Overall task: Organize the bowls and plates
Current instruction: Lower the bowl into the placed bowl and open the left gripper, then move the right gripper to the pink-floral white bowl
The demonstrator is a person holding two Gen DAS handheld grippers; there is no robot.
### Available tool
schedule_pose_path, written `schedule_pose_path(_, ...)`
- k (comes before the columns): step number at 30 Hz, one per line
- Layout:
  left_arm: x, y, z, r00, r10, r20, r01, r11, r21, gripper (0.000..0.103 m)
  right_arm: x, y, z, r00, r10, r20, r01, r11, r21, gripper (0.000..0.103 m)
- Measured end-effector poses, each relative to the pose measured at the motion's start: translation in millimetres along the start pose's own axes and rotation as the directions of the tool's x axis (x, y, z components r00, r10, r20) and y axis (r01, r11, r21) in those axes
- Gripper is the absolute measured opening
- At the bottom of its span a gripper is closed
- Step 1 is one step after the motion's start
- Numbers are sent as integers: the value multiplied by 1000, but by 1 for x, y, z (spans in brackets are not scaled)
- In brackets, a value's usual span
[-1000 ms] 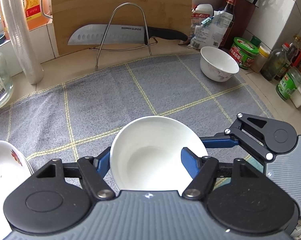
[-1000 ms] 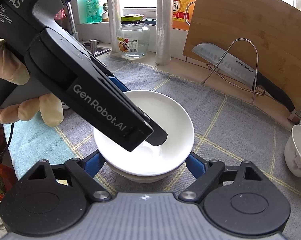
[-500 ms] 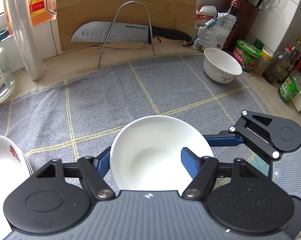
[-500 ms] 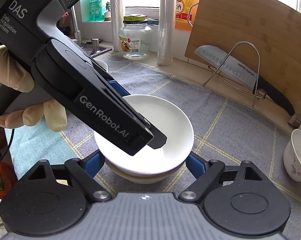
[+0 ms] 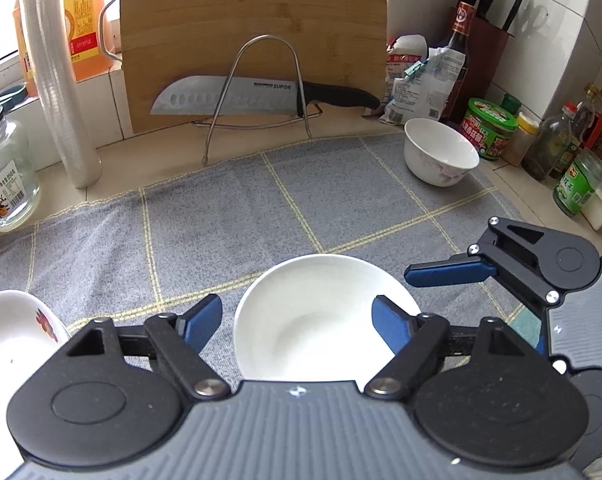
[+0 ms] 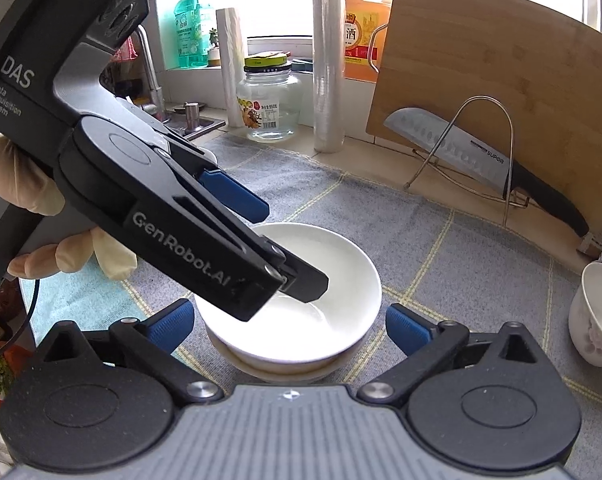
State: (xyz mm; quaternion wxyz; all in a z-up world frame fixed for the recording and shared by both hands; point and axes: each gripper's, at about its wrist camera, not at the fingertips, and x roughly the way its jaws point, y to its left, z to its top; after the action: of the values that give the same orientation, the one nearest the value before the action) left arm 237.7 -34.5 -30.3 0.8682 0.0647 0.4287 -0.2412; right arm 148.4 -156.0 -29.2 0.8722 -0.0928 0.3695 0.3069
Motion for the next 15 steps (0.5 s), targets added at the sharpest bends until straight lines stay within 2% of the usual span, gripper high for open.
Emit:
schedule_pose_path(1, -3, -1, 1, 1000, 0, 16, 0, 1000, 6, 93, -1, 0, -1, 1000, -3, 1, 3, 1000, 1, 103)
schedule_pose_path(4, -11, -5, 6, 999, 6, 50, -8, 999, 35, 94, -7, -3, -3, 1000, -9, 11, 9, 1000, 12, 103)
schedule_pose_path(7, -13, -9, 12, 999, -15, 52, 12, 998, 61, 94, -16, -9, -5, 999, -42, 20, 41, 999, 25, 103)
schedule_pose_path(12, -12, -26, 27, 997, -34, 69, 24, 991, 130, 94, -38, -30, -14, 991, -131, 35, 127, 988, 87, 103)
schedule_pose_path(15, -9, -40, 36, 994, -58, 92, 43, 986, 163, 94, -51, -49, -25, 978, -204, 32, 197, 969, 147, 103)
